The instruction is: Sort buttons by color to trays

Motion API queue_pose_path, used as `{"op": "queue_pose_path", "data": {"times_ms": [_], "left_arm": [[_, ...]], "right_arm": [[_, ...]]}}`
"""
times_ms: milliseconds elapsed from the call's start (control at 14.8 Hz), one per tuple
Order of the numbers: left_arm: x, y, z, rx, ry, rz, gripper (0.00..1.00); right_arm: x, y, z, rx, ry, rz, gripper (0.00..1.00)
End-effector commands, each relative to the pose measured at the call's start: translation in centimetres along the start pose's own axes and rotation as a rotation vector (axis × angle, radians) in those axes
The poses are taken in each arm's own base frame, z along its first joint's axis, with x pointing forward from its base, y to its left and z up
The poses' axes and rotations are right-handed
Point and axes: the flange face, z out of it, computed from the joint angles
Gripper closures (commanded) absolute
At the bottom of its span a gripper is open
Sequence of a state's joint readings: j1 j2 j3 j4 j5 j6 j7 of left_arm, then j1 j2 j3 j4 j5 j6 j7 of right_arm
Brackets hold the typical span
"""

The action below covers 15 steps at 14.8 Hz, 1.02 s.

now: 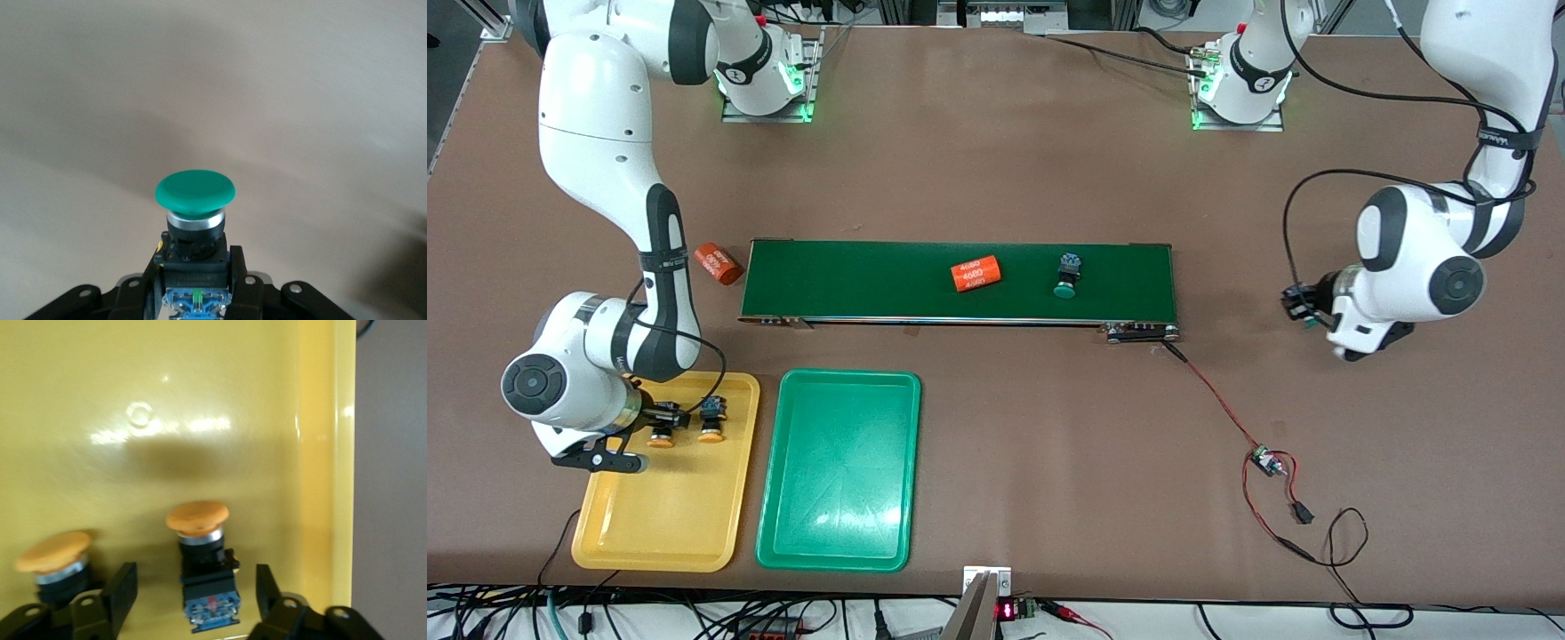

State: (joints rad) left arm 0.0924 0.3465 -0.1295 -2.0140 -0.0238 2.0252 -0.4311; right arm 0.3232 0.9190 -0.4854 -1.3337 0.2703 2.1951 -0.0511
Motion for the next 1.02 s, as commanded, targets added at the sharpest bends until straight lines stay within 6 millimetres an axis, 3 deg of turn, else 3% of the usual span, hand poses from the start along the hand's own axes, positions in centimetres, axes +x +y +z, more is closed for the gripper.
{"op": "queue_pose_path", "data": {"times_ms": [0,135,271,542,677,745,813,881,948], "left_arm": [[-4.1,7.1,-1.5,0.001,-0.029,0.128,0.85],[-7.2,11.5,-1.2,0.001,-0.029,0.224,0.85],[-9.4,14.3,-0.8,-0.005,-0.03,0.286,0.85],[-12.5,18.3,1.6,-0.09,0.002,0.341,0.85],[-13.2,18.9,3.4,-0.147,0.022,0.322,0.85],[-13.6,19.0,4.0,-0.151,0.025,0.324,0.83],[-13.7,19.1,4.5,-0.155,0.024,0.323,0.79],[-14.2,19.6,4.7,-0.15,0.022,0.336,0.68],[-14.2,19.6,4.5,-0.15,0.024,0.338,0.31]], "right_arm": [[-0.3,-3.0,-5.8,0.052,-0.006,-0.035,0.0],[-0.9,-3.3,-10.2,0.086,-0.032,-0.043,0.0],[-1.8,-4.5,-13.7,0.114,-0.052,-0.064,0.0],[-3.1,-5.7,-19.1,0.17,-0.052,-0.089,0.0],[-4.8,-8.1,-21.6,0.186,-0.095,-0.091,0.0],[-5.4,-8.1,-22.9,0.195,-0.118,-0.02,0.0],[-6.0,-8.8,-23.8,0.193,-0.136,0.064,0.0],[-6.5,-9.8,-24.7,0.187,-0.136,0.088,0.0],[-6.8,-10.1,-25.1,0.179,-0.14,0.075,0.0]]}}
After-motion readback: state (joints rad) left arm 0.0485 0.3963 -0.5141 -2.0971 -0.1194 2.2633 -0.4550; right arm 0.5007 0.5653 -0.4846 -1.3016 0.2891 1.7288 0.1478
